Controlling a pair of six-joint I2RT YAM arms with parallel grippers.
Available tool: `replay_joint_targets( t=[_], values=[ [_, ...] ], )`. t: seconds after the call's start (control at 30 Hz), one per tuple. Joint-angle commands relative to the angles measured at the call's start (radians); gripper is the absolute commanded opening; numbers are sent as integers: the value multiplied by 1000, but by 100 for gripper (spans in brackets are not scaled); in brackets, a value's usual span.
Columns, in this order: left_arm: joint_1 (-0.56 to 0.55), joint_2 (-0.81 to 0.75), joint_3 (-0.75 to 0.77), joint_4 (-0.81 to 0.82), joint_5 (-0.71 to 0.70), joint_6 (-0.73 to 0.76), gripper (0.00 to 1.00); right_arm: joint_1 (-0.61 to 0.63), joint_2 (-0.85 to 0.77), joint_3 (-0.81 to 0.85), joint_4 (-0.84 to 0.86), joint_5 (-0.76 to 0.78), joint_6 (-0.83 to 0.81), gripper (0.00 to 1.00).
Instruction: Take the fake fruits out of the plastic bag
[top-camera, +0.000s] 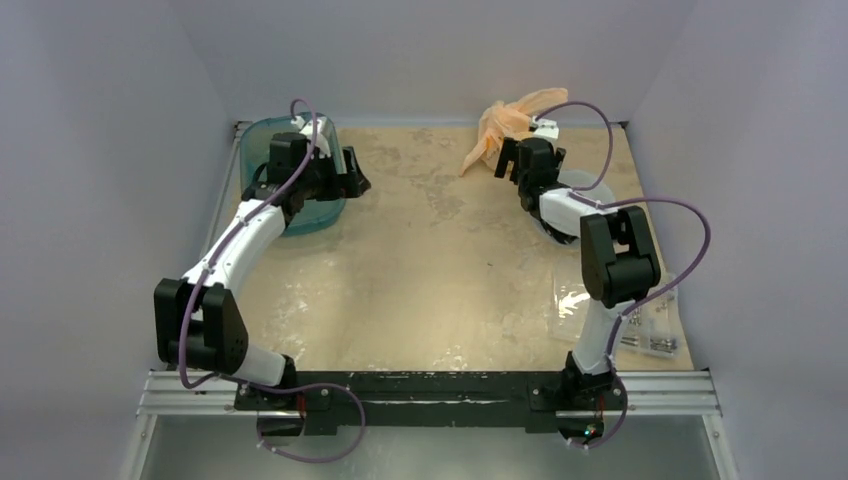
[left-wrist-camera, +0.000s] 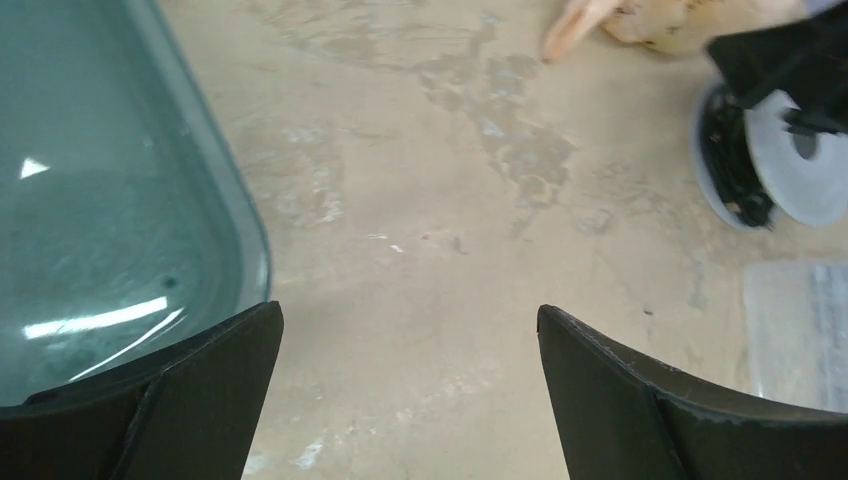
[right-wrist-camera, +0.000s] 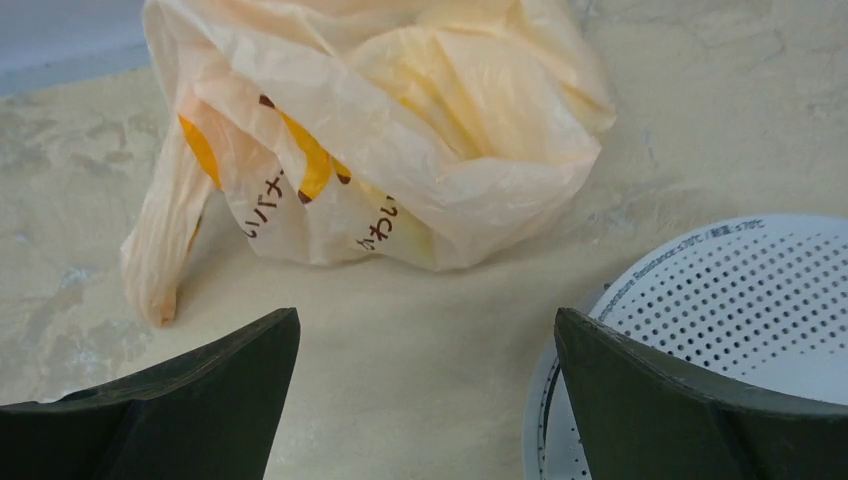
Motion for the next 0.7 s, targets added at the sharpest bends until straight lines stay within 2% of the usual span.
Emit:
replay_joint_targets(
  t=[0.0, 0.2, 0.47, 0.67],
  values=[
    [-28, -62, 36, 63, 193, 51, 100, 2, 4, 80, 31, 1, 33, 99],
    [-57, -79, 39, 62, 205, 58, 100, 1, 82, 157, 44, -57, 60, 99],
    [-69, -98, 40, 61, 213, 63, 99, 2, 255, 382, -3, -108, 107, 99],
    [-78, -109, 46, 54, 234, 62, 100, 0, 375, 561, -79, -2, 222, 99]
  ],
)
